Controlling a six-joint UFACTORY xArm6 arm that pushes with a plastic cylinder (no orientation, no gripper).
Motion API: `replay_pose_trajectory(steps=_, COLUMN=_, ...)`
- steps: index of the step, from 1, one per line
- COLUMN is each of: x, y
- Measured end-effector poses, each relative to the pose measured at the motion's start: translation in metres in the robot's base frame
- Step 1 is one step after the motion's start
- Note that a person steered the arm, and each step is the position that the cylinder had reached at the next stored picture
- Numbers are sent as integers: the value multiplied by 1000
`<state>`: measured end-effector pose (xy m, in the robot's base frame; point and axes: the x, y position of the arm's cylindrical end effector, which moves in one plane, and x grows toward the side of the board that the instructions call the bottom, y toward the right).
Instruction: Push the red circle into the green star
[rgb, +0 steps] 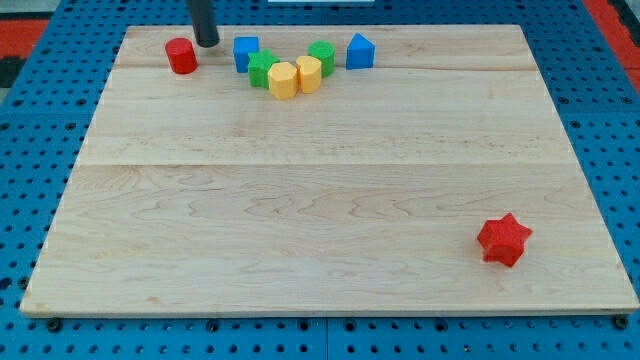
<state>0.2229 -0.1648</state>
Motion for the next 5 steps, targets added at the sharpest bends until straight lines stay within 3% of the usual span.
replay_pose_trajectory(steps=1, x=-23, y=-71)
replay_pose_trajectory(steps=2, x=-20, y=-95)
replay_pose_trajectory(steps=3, x=18, y=-59)
replay_pose_trajectory(steps=4, x=24, y=37)
replay_pose_trajectory(steps=5, x=7, y=35)
